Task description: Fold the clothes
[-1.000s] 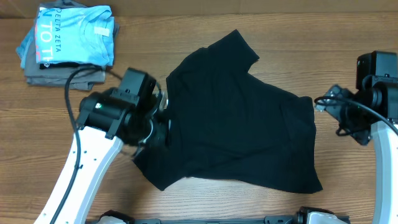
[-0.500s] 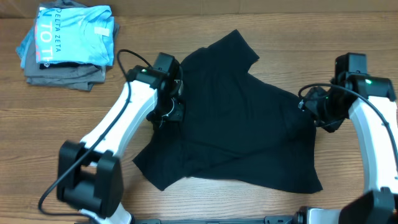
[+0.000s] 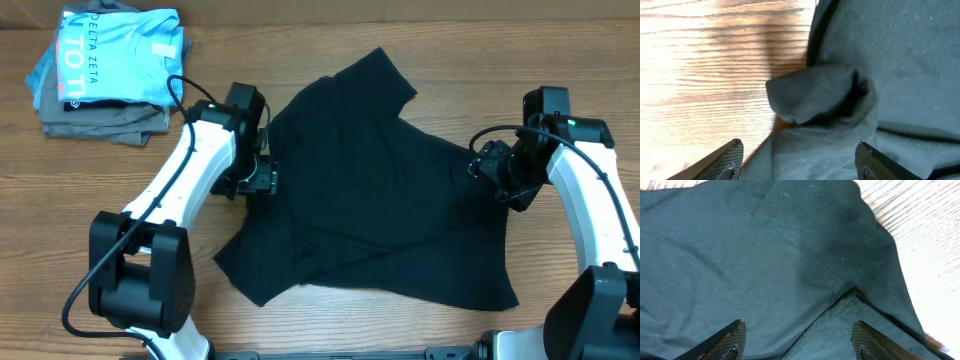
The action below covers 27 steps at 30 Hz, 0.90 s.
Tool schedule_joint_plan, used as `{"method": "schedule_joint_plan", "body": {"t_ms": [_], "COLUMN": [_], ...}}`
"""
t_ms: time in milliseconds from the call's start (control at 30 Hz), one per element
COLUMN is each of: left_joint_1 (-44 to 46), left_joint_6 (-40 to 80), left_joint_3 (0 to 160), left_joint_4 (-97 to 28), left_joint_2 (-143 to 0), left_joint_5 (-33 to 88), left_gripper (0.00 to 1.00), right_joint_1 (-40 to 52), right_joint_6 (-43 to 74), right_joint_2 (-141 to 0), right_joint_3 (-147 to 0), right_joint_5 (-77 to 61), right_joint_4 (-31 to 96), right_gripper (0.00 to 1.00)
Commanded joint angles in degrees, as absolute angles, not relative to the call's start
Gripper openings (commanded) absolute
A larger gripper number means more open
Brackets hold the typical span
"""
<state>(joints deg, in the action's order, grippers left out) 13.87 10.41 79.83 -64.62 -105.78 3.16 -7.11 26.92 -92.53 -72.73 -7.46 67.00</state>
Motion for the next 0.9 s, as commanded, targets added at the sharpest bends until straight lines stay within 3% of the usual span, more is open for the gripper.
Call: {"method": "schedule_joint_plan", "body": {"t_ms": [0, 267, 567, 667, 767, 867], "left_joint_1": [13.78, 14.0, 14.04, 13.93, 13.87, 13.56], "left_joint_6": [4.21, 4.21, 3.73, 3.57, 3.62, 6.48], "left_joint_3": [77.65, 71.55, 70.76, 70.76, 70.76, 71.5], "left_joint_4": [-63.48, -58.5, -58.15, -58.17, -58.65, -62.46], "left_joint_2": [-105.65, -105.65, -105.65, -105.65, -105.65, -105.6], "left_joint_5": [8.97, 12.12, 12.08, 12.03, 11.33, 6.35], "left_gripper": [0.73, 0.7, 0.52, 0.34, 0.04, 0.04], "right_joint_1": [-6.96, -6.96, -6.96, -6.96, -6.96, -6.96], "right_joint_6": [26.5, 26.5, 26.5, 26.5, 26.5, 26.5], "right_joint_2": [-92.62, -92.62, -92.62, -92.62, -92.62, -92.62], "right_joint_3": [-72.64, -72.64, -72.64, -72.64, -72.64, -72.64], "right_joint_5": [-7.81, -7.79, -7.68, -7.57, -7.57, -7.6], "right_joint_4": [66.65, 66.32, 66.02, 66.02, 65.6, 64.73], "right_gripper": [0.72, 0.72, 0.72, 0.72, 0.72, 0.69]}}
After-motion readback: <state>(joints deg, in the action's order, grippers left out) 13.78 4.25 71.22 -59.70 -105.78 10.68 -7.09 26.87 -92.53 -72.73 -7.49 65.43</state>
